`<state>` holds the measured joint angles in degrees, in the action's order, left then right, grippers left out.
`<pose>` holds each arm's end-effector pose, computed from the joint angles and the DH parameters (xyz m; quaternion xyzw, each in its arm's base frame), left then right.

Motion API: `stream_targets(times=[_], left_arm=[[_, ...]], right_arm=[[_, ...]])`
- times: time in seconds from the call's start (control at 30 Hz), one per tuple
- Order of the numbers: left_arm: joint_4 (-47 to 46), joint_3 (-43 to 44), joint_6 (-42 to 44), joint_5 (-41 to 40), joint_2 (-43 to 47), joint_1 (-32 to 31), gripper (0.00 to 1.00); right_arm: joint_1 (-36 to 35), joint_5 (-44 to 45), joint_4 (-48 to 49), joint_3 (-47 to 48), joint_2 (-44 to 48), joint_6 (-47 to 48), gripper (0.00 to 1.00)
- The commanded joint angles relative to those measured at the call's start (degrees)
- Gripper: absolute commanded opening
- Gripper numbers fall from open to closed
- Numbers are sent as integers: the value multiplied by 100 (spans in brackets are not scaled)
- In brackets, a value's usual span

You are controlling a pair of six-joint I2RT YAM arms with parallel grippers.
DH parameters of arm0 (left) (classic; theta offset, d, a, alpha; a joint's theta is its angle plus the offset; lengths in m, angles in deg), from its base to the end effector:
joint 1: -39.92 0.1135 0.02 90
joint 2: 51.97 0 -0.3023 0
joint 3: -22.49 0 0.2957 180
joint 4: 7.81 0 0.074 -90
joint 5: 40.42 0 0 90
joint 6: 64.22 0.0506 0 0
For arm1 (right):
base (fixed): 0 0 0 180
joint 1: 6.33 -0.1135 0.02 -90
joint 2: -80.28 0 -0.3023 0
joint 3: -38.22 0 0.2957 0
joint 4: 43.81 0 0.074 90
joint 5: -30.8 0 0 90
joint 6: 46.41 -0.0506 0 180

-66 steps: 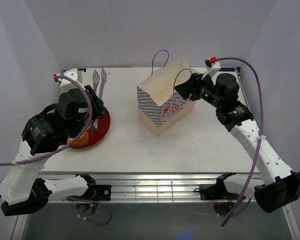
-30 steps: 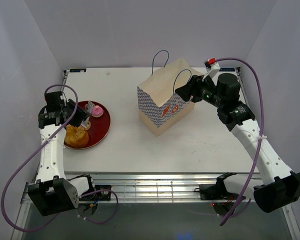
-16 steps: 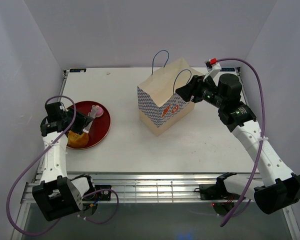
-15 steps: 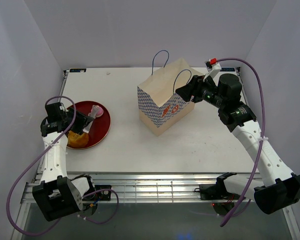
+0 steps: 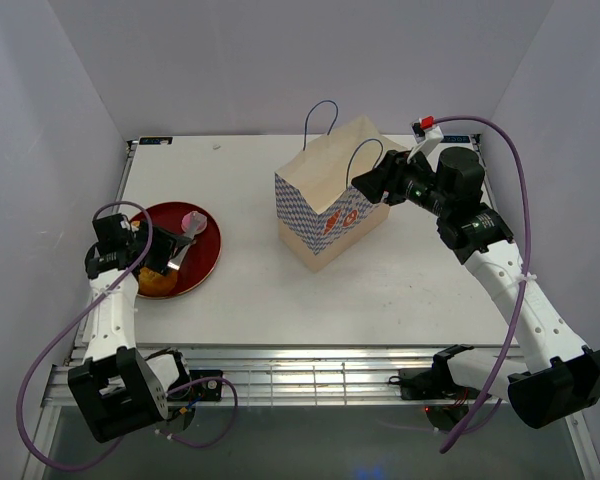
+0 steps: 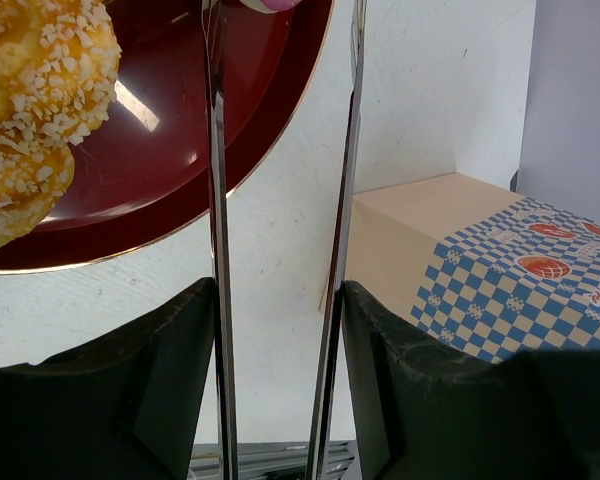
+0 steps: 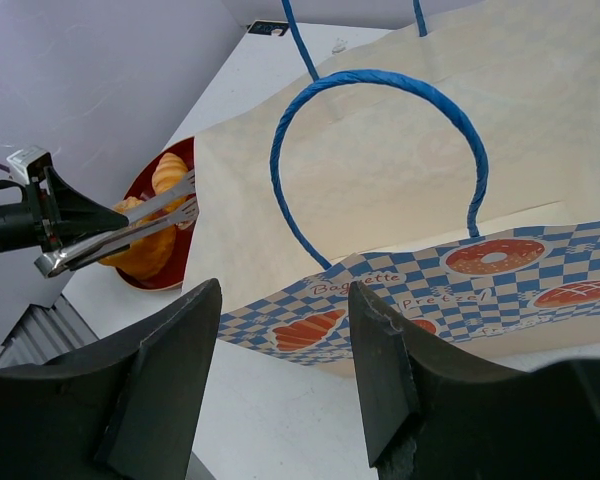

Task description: Place the fake bread into the paper bag

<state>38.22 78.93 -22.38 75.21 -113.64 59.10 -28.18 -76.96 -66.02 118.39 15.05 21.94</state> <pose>0.2394 0.0601 0.2593 -0.4488 0.8064 -0.2835 0.2608 0.2729 0.1261 0.4488 -0.1033 0.7413 0.3496 0.5635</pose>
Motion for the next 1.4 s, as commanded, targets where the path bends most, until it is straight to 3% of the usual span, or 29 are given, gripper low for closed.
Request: stream_targets(times=[0.0, 0.67, 1.03, 1.37], left_arm=[[-356, -69, -123, 232, 15, 103, 62], [-1121, -632, -695, 417, -100, 341, 61], [-1279, -773, -721, 522, -91, 393, 50], [-1016, -510, -659, 522, 111, 411, 47]], right_arm=[[22, -70, 92, 18, 63, 38, 60], [31, -52, 145, -53, -16, 38, 60], [31, -26, 215, -105, 11, -6, 60], [31, -17, 259, -114, 46, -85, 60]])
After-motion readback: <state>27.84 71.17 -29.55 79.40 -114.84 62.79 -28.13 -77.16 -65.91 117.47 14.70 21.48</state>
